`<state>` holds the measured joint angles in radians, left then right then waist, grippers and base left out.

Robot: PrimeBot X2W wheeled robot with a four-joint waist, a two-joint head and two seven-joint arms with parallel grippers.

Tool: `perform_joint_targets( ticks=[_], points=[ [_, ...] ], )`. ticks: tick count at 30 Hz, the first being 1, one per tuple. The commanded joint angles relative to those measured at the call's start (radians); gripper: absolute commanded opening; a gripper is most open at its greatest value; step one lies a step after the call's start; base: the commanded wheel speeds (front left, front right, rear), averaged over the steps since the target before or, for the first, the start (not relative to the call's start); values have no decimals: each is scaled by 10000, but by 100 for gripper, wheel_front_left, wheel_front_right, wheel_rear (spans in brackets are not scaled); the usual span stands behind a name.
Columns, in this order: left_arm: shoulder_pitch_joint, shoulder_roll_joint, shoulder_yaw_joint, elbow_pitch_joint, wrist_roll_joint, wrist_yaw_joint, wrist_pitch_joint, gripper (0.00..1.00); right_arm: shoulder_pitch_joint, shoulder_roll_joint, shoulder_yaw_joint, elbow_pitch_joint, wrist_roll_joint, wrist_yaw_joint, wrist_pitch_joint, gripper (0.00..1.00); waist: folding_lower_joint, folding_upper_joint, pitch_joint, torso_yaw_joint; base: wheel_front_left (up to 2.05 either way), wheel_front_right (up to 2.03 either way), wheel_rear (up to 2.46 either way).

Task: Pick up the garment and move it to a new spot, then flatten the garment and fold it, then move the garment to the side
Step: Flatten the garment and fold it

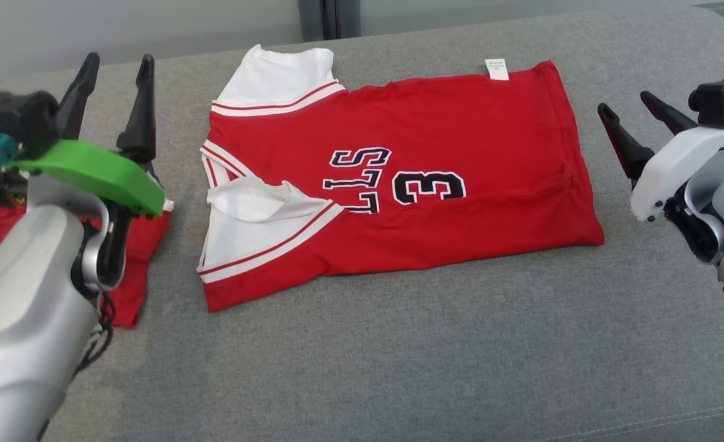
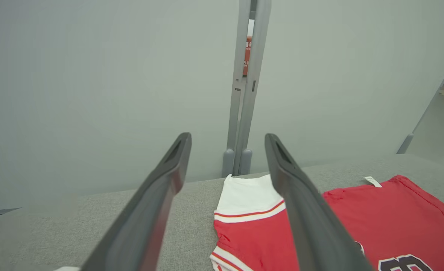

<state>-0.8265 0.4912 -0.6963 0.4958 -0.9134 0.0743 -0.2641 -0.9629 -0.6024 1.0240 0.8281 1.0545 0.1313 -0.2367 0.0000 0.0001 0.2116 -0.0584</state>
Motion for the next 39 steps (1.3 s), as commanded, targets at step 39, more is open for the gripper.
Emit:
perform_joint_targets(
  ticks=[39],
  points=[
    [6254,-4381,5899,922,7002,-810,-2,100,7620,4480,-9627,-6185,-8161,-7,-288,100,0,-1,-844,-837,0,0,0]
  ],
)
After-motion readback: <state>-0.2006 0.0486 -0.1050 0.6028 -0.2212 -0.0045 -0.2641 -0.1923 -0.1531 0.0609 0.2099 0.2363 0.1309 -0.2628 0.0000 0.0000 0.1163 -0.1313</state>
